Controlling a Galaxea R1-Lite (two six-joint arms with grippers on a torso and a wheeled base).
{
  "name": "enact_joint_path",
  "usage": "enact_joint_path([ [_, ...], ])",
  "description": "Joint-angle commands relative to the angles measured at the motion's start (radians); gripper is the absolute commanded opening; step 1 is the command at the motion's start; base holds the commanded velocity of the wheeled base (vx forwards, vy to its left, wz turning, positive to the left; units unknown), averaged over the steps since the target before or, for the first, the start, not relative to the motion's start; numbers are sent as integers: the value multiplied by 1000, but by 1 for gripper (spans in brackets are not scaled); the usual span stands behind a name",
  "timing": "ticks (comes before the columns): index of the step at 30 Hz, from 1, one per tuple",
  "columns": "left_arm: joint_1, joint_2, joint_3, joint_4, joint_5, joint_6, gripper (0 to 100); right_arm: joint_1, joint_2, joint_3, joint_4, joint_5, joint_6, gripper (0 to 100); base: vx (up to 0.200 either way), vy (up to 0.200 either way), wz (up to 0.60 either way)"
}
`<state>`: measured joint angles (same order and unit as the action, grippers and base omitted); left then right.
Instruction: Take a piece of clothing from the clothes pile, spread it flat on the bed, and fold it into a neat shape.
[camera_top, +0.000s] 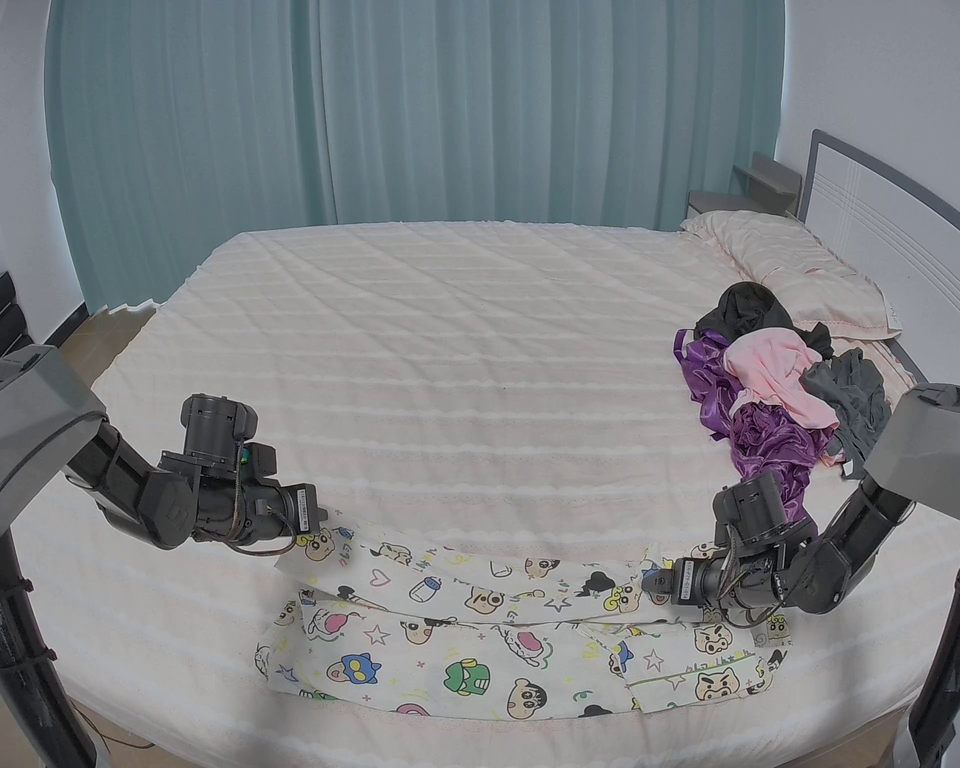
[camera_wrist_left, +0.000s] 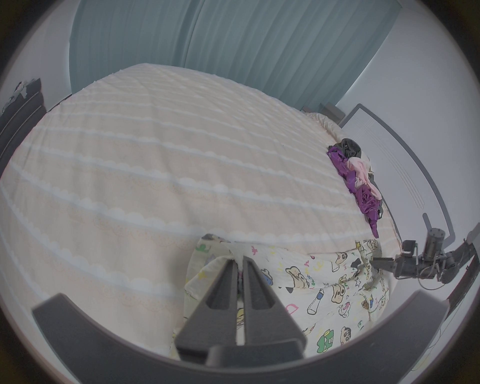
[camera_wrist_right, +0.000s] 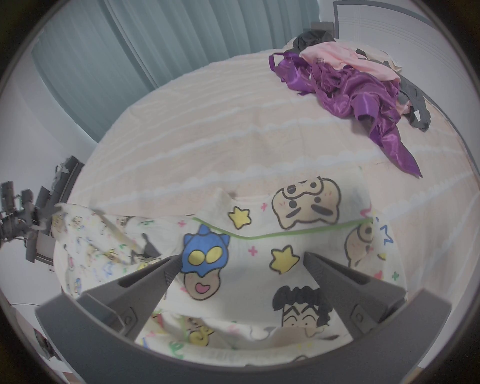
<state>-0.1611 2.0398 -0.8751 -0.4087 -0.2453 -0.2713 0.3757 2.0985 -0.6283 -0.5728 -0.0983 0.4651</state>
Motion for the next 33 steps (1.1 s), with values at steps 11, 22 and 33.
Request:
enact_joint_path([
  [11,-2,26,-84,-130,3,-9,0,-1,138,-74,16,-37,3,100,0,0,0],
  [22,0,33,-127,14,34,-54,0,-5,138,-76,13,-35,7,100,0,0,0],
  [33,12,80,-127,22,44,-52,100,-5,136,-74,11,-35,7,100,0,0,0],
])
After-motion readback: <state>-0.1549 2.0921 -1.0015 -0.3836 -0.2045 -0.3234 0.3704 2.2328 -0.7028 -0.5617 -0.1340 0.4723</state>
